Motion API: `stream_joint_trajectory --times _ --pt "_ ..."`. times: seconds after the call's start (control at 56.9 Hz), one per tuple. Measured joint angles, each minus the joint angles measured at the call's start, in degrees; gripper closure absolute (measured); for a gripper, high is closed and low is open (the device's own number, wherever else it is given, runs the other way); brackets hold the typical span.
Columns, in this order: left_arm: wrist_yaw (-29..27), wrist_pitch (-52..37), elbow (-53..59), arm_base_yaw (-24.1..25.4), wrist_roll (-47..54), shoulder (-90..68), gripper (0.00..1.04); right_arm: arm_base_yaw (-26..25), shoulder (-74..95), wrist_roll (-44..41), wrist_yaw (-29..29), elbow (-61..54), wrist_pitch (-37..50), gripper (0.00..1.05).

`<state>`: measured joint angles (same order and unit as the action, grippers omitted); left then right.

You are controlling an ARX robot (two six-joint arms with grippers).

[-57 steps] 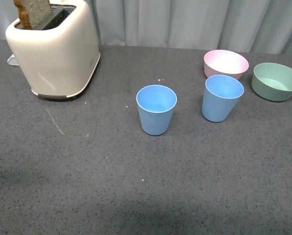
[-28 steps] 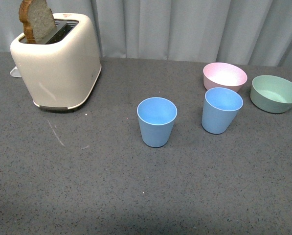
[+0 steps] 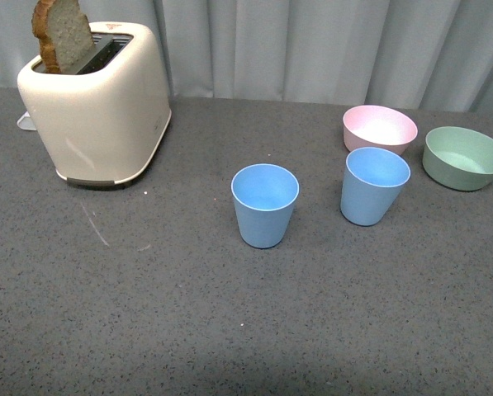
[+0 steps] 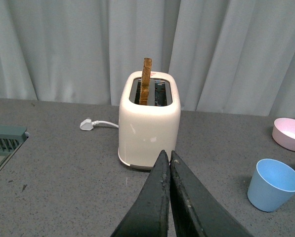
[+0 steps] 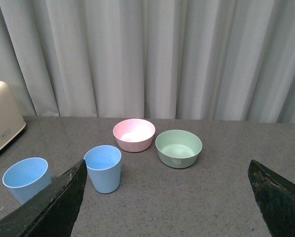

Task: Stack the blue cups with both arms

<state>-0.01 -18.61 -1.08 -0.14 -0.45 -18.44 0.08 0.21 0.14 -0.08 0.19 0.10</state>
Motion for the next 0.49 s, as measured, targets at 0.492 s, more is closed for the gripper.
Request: stream_joint_trajectory --times 0.492 --pt "0.00 8.98 -0.02 0.00 0.00 9.01 1.01 0.00 0.00 0.00 0.00 0.00 0.00 0.10"
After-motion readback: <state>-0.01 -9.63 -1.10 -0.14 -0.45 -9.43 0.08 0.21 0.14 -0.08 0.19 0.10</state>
